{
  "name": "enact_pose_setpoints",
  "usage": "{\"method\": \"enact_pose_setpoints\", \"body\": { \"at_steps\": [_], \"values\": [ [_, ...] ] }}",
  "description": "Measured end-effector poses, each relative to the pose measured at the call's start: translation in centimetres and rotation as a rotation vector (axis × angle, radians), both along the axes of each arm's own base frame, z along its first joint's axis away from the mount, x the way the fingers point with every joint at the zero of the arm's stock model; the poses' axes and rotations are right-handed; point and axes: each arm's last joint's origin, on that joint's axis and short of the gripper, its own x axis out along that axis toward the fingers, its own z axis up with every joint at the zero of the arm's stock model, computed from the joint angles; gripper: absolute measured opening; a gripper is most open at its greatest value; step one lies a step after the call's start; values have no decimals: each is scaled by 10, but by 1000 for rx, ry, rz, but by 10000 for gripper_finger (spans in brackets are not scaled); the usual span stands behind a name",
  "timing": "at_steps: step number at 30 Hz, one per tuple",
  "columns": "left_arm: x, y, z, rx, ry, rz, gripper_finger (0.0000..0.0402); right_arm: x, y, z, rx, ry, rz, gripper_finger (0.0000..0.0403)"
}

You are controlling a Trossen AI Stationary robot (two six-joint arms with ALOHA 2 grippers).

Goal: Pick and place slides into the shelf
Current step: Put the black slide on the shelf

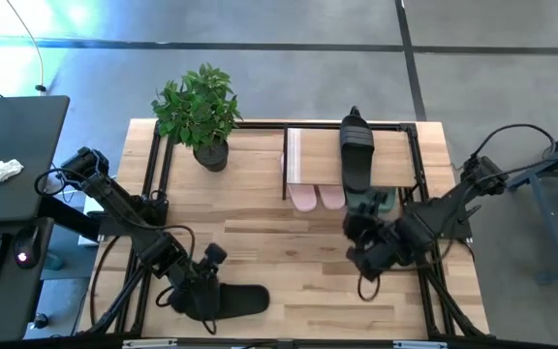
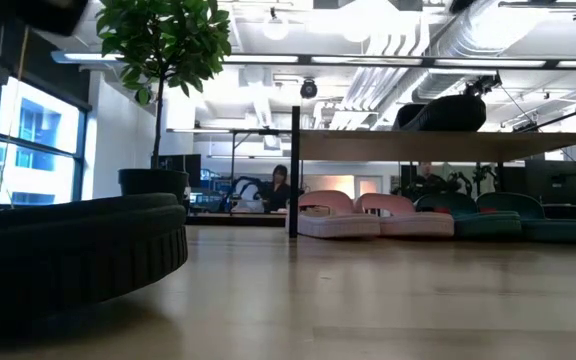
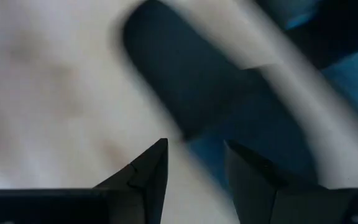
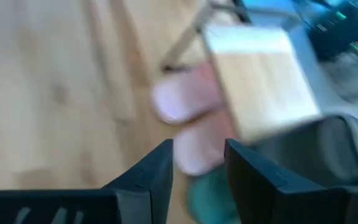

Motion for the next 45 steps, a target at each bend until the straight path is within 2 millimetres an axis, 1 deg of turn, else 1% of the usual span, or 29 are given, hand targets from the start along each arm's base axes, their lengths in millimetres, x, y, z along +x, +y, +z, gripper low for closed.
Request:
{"method": "enact_pose_setpoints", "body": {
  "at_steps": [2, 4, 6, 8, 13, 16, 20, 24, 27, 32, 36, 38, 41, 45],
  "values": [
    [0, -5, 1, -155, 70, 9, 140, 2, 13, -1, 19, -43, 58, 130],
    [-1, -8, 2, -260, 136, 38, 140, 2, 25, -2, 14, -69, 115, 129],
    [-6, -12, 1, -299, 187, 60, 140, 1, 35, -4, -11, -92, 153, 129],
    [-12, -15, -1, -283, 220, 72, 140, 1, 43, -7, -37, -99, 173, 129],
    [-35, -27, -7, -156, 257, 87, 140, 0, 57, -17, -79, -103, 193, 129],
    [-49, -35, -9, -39, 186, 93, 140, 1, 63, -23, -87, -115, 181, 129],
    [-69, -48, -10, 110, 36, 57, 140, 4, 66, -30, -85, -128, 148, 129],
    [-88, -62, -20, 208, 5, -25, 140, 7, 65, -31, -59, -151, 104, 129],
    [-95, -73, -34, 291, -19, -63, 140, 8, 64, -31, -50, -164, 86, 129],
    [-94, -81, -61, 454, -65, -87, 140, 11, 61, -31, -59, -169, 74, 129],
    [-89, -85, -77, 553, -124, -83, 140, 13, 58, -31, -61, -170, 61, 129],
    [-89, -85, -81, 579, -139, -82, 140, 14, 56, -31, -61, -170, 55, 129],
    [-88, -86, -82, 584, -158, -74, 140, 16, 55, -31, -62, -170, 47, 129],
    [-84, -89, -80, 597, -267, -66, 140, 17, 53, -31, -63, -170, 40, 129]
  ]
}}
